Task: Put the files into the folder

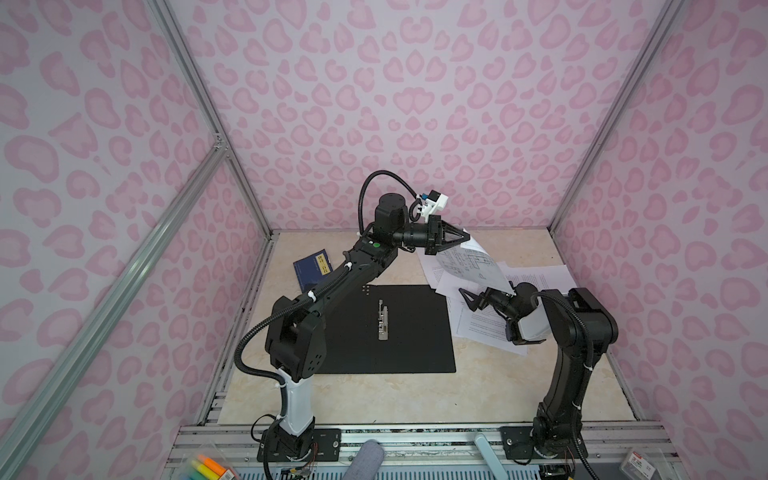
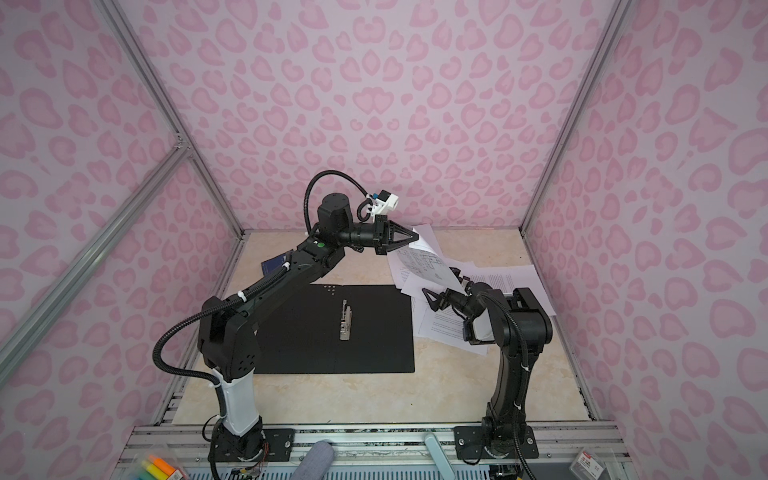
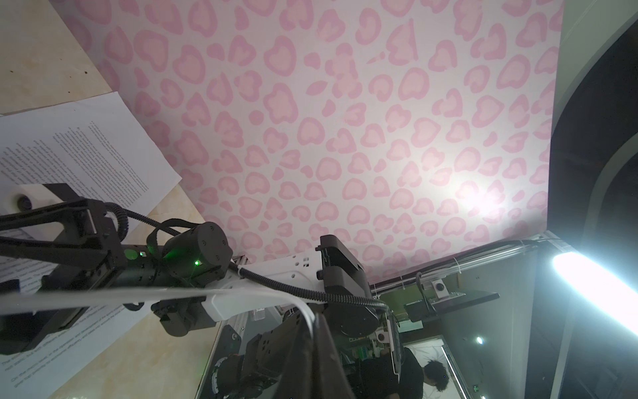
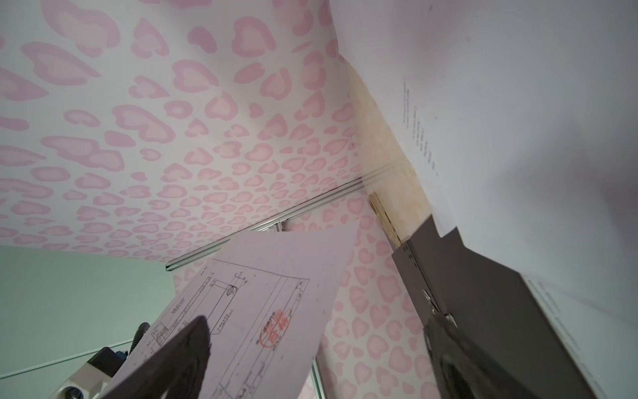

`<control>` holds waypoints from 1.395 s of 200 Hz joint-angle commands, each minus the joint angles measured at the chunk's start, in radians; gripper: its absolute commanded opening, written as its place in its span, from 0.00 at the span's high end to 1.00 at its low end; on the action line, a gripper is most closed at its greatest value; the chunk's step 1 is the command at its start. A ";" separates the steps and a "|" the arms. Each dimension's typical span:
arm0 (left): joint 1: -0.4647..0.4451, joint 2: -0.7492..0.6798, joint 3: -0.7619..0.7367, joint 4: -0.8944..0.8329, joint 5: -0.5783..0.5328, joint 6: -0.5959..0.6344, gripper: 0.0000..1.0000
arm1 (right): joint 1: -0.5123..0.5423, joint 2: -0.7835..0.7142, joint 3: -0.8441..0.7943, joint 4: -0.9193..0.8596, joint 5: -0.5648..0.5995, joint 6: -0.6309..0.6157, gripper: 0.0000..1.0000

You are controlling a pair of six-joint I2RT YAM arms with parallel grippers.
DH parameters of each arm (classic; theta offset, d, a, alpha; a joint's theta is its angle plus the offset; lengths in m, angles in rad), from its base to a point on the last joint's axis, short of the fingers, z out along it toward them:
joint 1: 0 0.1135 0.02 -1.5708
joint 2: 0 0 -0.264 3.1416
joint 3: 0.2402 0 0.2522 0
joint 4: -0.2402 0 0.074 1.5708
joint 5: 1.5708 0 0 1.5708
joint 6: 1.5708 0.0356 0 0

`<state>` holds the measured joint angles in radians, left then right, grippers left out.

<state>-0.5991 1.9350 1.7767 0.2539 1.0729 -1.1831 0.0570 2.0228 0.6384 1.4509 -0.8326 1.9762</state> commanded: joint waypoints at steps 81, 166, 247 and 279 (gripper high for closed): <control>0.039 -0.199 -0.386 0.011 0.035 0.113 0.93 | 0.003 -0.067 -0.021 0.106 -0.003 0.026 0.47; 0.122 -0.266 -0.395 -0.447 0.038 0.446 0.93 | 0.006 -0.090 -0.042 0.107 -0.083 -0.053 0.52; 0.149 -0.261 -0.349 -0.747 0.019 0.681 0.92 | 0.008 -0.073 -0.040 0.106 -0.117 -0.082 0.32; 0.163 -0.253 -0.305 -0.852 -0.002 0.765 0.91 | 0.009 -0.069 -0.049 0.107 -0.138 -0.099 0.28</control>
<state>-0.4446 1.6779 1.4353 -0.4801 1.0817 -0.5243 0.0643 1.9430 0.5999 1.5211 -0.9401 1.9068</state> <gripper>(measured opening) 0.084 0.701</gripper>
